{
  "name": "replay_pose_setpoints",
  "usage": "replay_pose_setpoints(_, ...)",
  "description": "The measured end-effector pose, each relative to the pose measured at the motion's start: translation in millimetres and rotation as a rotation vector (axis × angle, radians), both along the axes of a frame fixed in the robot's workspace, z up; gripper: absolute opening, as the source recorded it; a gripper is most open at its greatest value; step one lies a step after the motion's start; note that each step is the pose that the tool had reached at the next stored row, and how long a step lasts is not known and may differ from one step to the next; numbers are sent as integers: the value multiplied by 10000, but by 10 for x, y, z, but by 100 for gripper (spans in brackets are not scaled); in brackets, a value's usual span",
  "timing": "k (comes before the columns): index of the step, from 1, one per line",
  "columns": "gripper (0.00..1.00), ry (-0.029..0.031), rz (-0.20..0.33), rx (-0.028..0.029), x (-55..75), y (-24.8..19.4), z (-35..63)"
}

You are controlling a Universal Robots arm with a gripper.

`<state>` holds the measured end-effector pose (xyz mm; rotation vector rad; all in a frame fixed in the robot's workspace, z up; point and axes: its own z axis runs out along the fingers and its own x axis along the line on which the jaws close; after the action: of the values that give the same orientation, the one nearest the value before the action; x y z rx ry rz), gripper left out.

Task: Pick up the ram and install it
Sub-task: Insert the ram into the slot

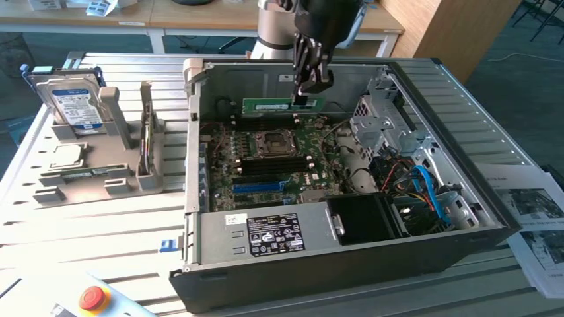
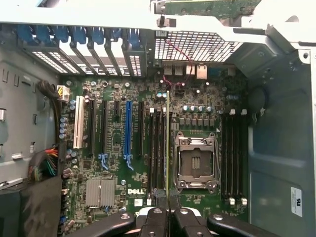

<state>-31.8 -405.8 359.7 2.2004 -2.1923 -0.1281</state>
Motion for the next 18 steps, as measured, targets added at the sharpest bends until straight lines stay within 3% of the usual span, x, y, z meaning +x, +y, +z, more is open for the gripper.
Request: replay_pose_setpoints(18, 12, 0, -1, 0, 0, -1, -320)
